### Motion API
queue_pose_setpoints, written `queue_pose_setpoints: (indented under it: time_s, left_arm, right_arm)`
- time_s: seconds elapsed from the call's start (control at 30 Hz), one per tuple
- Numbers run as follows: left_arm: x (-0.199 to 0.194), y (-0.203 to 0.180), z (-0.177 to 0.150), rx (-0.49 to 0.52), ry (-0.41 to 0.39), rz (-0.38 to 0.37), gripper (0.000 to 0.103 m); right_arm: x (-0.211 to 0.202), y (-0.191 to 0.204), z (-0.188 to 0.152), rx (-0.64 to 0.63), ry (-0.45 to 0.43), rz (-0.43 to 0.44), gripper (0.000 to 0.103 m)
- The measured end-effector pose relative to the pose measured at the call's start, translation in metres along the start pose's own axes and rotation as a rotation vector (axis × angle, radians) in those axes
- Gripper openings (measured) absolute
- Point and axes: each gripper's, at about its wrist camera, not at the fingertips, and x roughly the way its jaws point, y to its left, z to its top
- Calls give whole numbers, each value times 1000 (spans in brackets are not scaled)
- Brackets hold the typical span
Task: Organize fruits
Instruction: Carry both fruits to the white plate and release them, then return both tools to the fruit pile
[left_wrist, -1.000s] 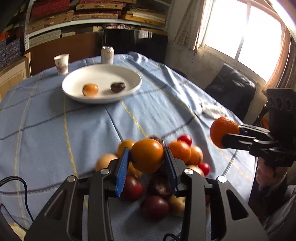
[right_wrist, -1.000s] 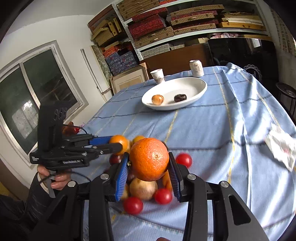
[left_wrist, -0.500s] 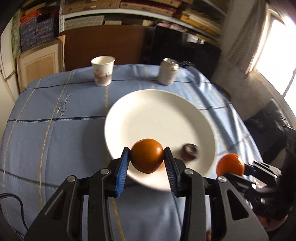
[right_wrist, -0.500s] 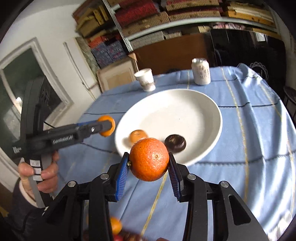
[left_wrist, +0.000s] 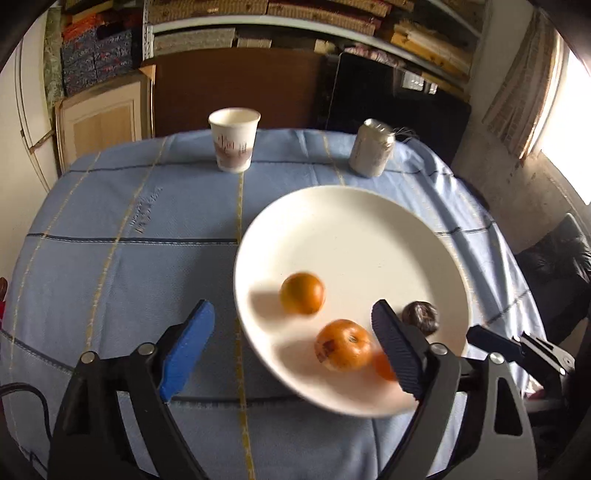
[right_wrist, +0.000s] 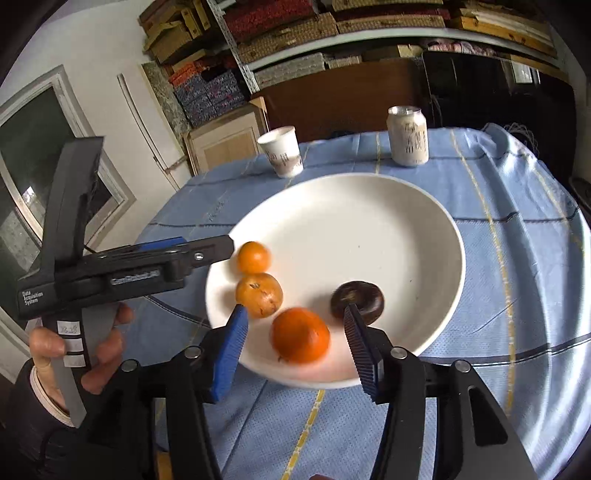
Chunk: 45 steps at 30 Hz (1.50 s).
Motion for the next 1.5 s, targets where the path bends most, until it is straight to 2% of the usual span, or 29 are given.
queue_pose_setpoints:
  time_s: [0.03, 0.1, 0.2, 0.37, 0.53, 0.67, 0.8, 0.9, 1.03, 1.13, 1.5]
  left_arm:
    - [-12, 0, -3, -4, -12, -16, 85]
    - [-41, 0, -15, -23, -42, -70, 94]
    - [-77, -5, -44, -11, -54, -120, 95]
    - [-118, -19, -112, 67, -77, -102, 95]
    - [-151, -30, -194, 118, -121, -134, 95]
    - [-172, -39, -246, 153, -189, -118, 95]
    - [-174, -49, -280, 221, -189, -116, 95]
    - [-178, -53, -291, 264, -208, -99, 95]
    - [-176, -46, -295, 242, -210, -127, 95]
    - [-176, -44, -295, 233, -216, -130, 95]
    - [-177, -43, -297, 233, -220, -139, 95]
  right_arm:
    - [-10, 2, -2, -7, -13, -1, 55]
    - [-34, 8, -10, -25, -43, 4, 56]
    - [-76, 23, -34, -75, -74, -14, 64]
    - [-136, 51, -108, -157, -122, -21, 66]
    - [-168, 71, -186, -213, -102, 9, 66]
    - [-178, 77, -232, -207, -76, 12, 59]
    - [-170, 78, -256, -194, -27, 1, 48]
    - [-166, 80, -258, -192, -22, -14, 47]
    - [-162, 81, -259, -193, -17, -30, 45]
    - [-157, 80, -258, -190, -3, -30, 36]
    - [-142, 85, -256, -192, 15, -20, 34]
